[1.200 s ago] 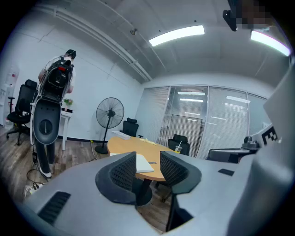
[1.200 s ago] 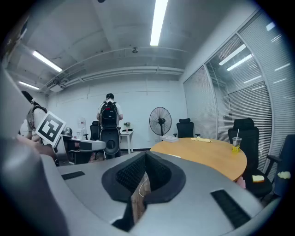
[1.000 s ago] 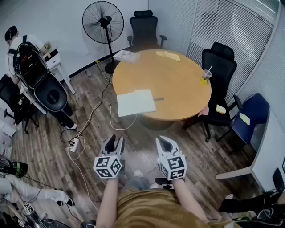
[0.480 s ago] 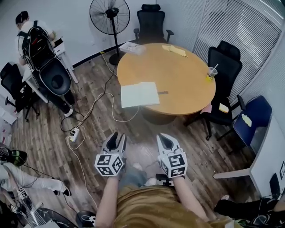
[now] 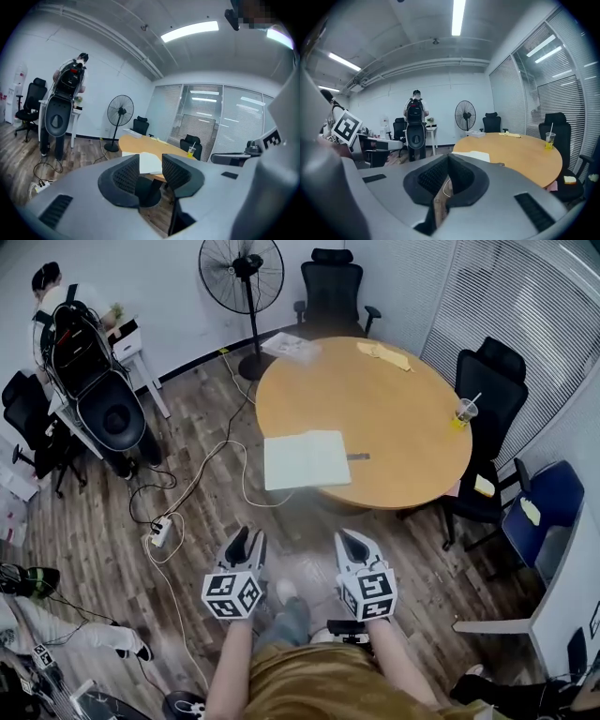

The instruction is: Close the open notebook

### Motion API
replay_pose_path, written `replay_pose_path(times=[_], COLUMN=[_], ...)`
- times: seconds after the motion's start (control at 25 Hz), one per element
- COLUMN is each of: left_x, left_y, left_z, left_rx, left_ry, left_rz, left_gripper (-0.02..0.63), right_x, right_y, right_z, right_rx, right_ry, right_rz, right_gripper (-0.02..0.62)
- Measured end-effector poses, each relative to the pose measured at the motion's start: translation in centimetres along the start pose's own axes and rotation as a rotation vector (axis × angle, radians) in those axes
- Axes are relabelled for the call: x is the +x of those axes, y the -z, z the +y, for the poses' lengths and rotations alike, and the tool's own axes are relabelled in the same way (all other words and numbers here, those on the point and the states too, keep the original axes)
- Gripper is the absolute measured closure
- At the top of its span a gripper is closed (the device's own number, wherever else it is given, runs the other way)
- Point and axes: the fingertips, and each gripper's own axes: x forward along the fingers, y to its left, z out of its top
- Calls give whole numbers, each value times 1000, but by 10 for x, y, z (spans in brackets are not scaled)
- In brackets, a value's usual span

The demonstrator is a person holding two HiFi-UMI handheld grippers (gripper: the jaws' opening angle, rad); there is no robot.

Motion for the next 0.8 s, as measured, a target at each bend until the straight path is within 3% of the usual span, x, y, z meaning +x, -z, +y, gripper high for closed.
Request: replay_pose_path(times=[0.48,0.8], left_x=[137,187], left_y=[-36,-47], left_z=[77,103], left_rx=[-50,-80], left_ry=[38,95], left_rz=[55,73], left_gripper=[438,439], right_x=[133,172], right_y=[-23,-40], right_z=[-50,-67], right_rx=[-7,-65], right_ry=[64,122], right_rz=[63,89], right_gripper=[583,583])
